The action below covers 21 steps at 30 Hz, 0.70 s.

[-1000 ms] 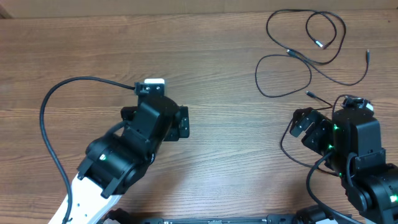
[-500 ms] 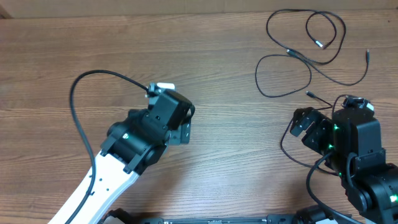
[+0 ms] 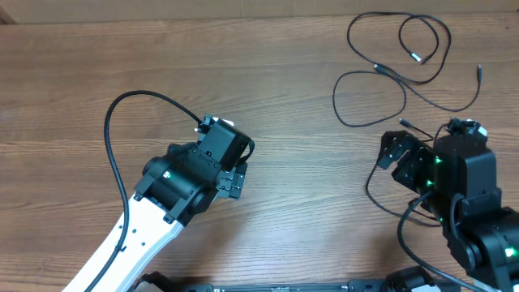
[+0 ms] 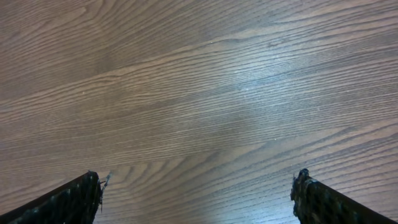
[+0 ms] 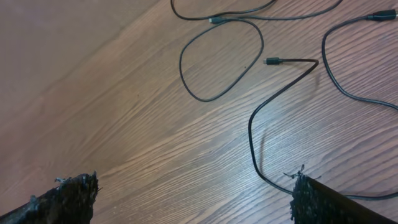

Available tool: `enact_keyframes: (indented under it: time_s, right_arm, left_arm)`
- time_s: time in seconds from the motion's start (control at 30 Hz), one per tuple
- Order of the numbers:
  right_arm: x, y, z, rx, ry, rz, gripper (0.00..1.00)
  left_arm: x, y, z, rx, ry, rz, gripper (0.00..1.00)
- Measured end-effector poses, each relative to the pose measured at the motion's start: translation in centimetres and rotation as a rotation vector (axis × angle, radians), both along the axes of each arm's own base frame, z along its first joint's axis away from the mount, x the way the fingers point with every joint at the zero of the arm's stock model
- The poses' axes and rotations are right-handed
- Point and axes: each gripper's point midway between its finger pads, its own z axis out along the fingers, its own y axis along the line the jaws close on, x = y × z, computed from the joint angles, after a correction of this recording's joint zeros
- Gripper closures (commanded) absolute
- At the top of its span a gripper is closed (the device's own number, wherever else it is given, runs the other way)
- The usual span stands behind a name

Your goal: Untangle cables

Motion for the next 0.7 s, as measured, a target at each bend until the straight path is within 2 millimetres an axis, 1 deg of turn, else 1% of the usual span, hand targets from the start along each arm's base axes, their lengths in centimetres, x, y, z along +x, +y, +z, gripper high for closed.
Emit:
enact_keyframes:
  time_s: [0.3, 0.7]
  right_arm:
    - [0.57, 0.15, -0.83, -0.010, 0.036, 0.001, 0.00]
    - [0.60, 0.16, -0.89, -0.011, 0.039, 0.000, 0.00]
  left_arm:
    - [0.00, 0.00, 0.00, 0.000, 0.000, -0.001, 0.00]
    - [0.00, 0.00, 0.00, 0.001, 0.000, -0.003, 0.00]
